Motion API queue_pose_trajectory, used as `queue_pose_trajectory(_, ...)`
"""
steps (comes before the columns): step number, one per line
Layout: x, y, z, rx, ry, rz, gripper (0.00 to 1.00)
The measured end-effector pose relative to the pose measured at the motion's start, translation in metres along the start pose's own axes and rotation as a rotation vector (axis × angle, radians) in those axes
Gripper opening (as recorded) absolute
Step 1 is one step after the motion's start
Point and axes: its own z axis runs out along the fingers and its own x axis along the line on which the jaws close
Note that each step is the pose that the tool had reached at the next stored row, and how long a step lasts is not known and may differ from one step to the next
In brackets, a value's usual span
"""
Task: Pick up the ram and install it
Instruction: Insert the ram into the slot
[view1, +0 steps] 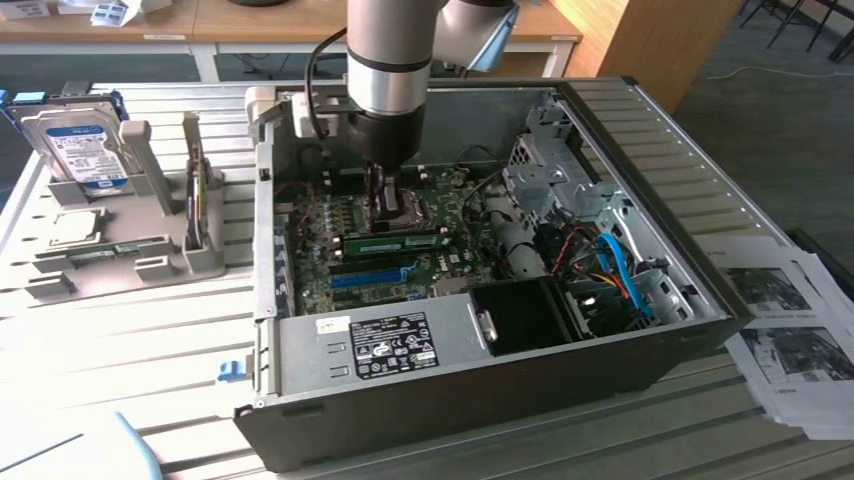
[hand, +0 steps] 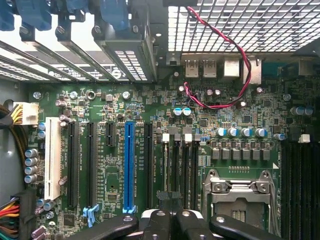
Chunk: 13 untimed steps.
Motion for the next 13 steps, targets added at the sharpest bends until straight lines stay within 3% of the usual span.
queue_pose_trajectory(13,0.0001,0.0077,0.0005,0.0017,-0.0003,0.000,0.09)
